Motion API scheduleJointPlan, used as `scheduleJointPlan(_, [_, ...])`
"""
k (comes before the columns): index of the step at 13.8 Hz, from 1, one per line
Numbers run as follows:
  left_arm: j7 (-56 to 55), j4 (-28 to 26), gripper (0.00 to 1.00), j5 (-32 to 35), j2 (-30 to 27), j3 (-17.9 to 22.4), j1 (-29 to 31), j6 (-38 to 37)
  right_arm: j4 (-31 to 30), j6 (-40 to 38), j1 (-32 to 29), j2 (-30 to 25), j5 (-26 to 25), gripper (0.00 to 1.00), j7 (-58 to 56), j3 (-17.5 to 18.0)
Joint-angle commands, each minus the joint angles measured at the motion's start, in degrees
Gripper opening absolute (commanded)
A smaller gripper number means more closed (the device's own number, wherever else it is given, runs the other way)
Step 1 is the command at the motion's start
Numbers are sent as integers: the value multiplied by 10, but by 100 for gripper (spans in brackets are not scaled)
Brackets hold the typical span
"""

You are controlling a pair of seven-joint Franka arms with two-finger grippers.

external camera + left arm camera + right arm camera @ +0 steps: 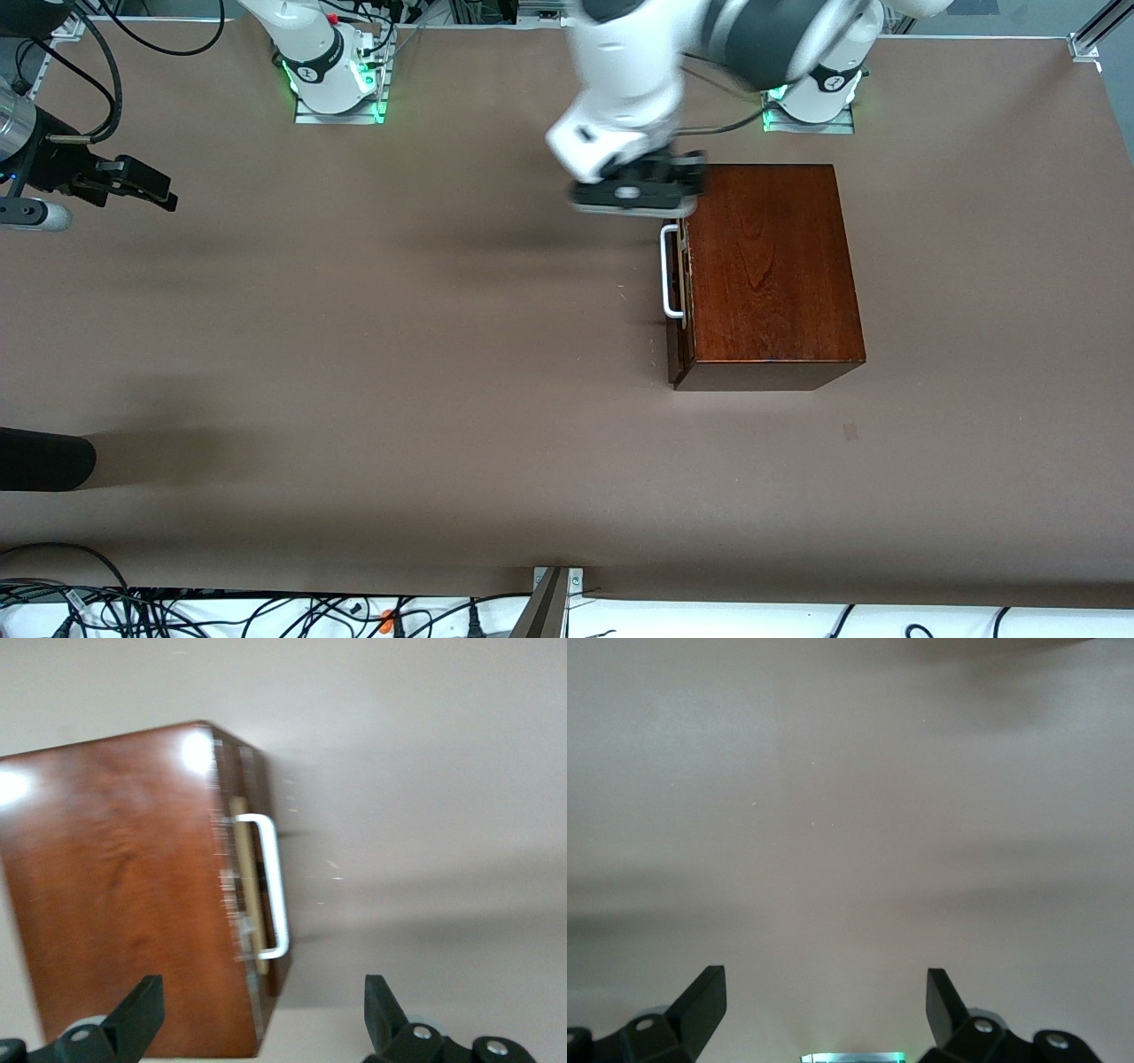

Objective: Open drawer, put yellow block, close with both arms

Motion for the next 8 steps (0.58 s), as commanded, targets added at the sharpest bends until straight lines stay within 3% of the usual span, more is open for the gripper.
scheduleJointPlan(1, [-14,-18,100,-23,-55,-9,100,-36,13,-20,5,3,3,100,-1,-4])
scheduleJointPlan(3, [-4,-26,100,-30,-77,-11,168,-62,13,-24,5,3,2,100,-1,-4])
scheduleJointPlan(6, [117,-60,100,-67,-111,8,252,-54,13,-24,5,2,-2,100,-1,-4])
scheduleJointPlan(8, [164,-99,100,-117,-135,78,262,-32,15,-23,5,4,-2,100,-1,-4])
